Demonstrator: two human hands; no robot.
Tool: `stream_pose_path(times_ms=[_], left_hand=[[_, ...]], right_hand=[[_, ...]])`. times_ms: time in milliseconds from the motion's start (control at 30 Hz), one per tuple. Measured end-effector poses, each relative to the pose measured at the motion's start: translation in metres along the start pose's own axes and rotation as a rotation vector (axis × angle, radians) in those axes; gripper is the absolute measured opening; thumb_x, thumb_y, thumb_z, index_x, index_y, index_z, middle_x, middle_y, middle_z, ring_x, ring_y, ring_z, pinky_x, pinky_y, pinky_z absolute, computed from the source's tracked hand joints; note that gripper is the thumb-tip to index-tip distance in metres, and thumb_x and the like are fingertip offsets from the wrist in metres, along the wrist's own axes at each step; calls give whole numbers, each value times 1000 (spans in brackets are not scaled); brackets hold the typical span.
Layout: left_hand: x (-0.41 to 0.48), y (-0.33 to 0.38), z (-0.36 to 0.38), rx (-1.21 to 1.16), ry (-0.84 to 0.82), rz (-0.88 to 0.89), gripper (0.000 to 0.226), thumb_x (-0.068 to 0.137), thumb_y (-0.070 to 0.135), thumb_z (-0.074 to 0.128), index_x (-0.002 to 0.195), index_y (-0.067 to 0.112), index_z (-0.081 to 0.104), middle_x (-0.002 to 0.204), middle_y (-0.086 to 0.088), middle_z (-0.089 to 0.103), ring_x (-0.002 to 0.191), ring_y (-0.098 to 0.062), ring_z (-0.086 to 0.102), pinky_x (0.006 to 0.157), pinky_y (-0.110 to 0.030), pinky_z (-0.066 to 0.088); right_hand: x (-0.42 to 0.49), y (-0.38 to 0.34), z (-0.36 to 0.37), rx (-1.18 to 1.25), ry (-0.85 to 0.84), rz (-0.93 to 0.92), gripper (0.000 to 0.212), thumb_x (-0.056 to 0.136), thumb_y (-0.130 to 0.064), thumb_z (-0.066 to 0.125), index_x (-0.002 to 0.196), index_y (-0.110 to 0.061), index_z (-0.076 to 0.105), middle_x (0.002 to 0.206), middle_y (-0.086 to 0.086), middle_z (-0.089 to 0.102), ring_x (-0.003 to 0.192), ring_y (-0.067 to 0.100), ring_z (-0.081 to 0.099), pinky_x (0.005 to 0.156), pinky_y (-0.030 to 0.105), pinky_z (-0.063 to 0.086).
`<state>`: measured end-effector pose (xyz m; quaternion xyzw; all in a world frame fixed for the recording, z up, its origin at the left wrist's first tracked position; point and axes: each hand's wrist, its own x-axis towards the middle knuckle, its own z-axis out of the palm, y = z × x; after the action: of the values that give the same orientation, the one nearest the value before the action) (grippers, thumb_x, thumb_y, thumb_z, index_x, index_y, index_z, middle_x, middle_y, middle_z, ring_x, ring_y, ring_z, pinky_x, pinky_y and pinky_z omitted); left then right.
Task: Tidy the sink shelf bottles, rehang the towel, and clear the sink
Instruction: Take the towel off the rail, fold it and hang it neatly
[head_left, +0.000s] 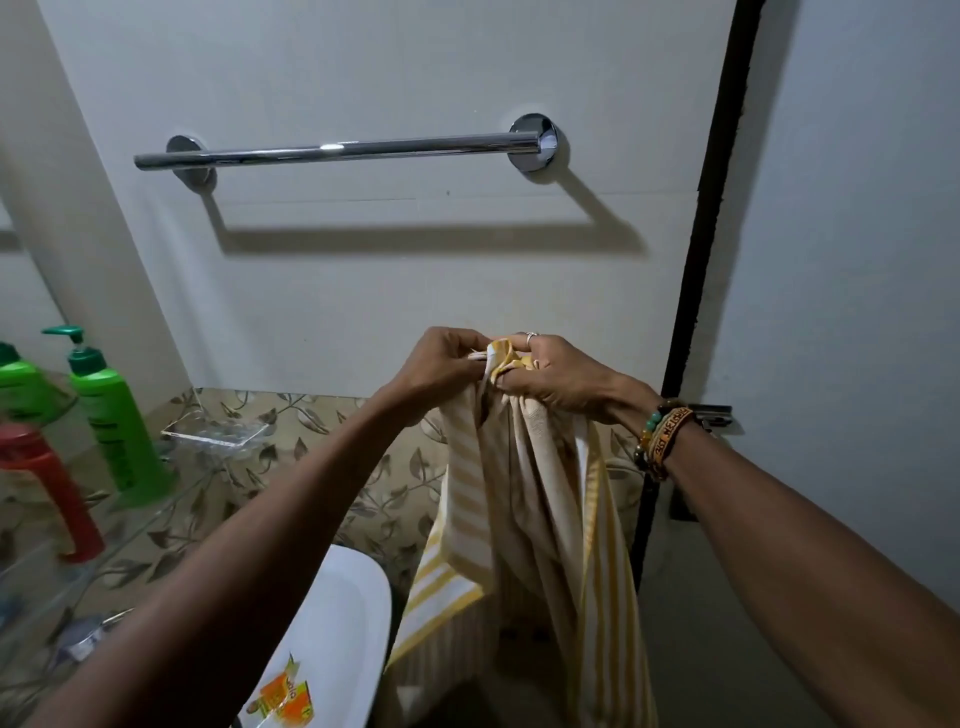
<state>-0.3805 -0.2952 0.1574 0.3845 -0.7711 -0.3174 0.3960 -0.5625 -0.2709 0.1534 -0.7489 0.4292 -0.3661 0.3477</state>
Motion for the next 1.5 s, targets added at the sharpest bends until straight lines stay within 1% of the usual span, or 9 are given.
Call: stream_pose_path(times_ms=[200,433,633,867,1000,1100,1200,1333,1500], left_hand=[[5,-5,7,-99,195,-84,12,73,5,80,77,9,70,83,-24,71,66,-20,58,64,-35,49],[-6,-42,-16,-202,-177,-264,33,68,33,89,84,12,70,81,-8,70,69,-15,62,61,-24,51],[-24,-85,-50,-79,-193,-374,48,53,46,94,77,13,69,75,-7,70,64,-16,66,55,-26,52],[-35,-104,-69,163,-344,-552,73,53,62,87,86,-1,70,69,-8,63,54,-15,51,46,-22,40],[-38,-104,-71,-265,-367,-520,63,50,56,93,76,8,62,66,-7,53,51,-10,45,45,-18,40],[-38,-103,-75,-541,-362,-467,70,58,45,93,98,0,59,81,-9,57,65,-12,54,55,-19,50],[-36,-98,-76,-671,-366,-411,41,76,22,84,98,0,58,86,-9,56,75,-17,55,67,-24,54],[-32,-84,-71,-729,-367,-349,4,87,9,64,84,9,62,69,-1,57,57,-10,54,57,-20,52],[-17,-57,-62,-762,-326,-215,40,64,28,92,86,12,63,76,-3,60,62,-10,55,57,-20,50]], right_hand=[[5,7,0,-71,20,96,23,84,-11,65,101,5,67,81,6,57,76,18,48,71,36,38],[6,25,-19,-201,132,185,13,73,-30,70,70,-19,64,66,-5,56,64,11,49,60,29,40],[4,40,-35,-182,155,274,24,80,-17,71,60,-23,59,53,-13,49,52,6,41,52,24,34],[15,43,-33,-189,119,267,12,80,-19,69,70,-19,63,64,-5,50,60,12,43,58,30,35],[24,46,-35,-174,137,283,11,81,-19,69,71,-20,65,62,-8,56,57,8,48,54,24,39],[29,47,-37,-181,134,296,9,83,-18,69,75,-17,65,65,-5,53,58,9,44,54,25,36],[34,47,-37,-186,131,316,10,82,-18,69,74,-18,65,62,-6,54,55,8,45,48,19,37],[40,44,-31,-152,174,330,7,80,-20,73,77,-17,68,64,-9,60,61,8,52,48,15,40],[42,25,-31,-75,270,280,56,58,-45,91,107,-27,69,95,-9,69,86,6,67,59,17,47]])
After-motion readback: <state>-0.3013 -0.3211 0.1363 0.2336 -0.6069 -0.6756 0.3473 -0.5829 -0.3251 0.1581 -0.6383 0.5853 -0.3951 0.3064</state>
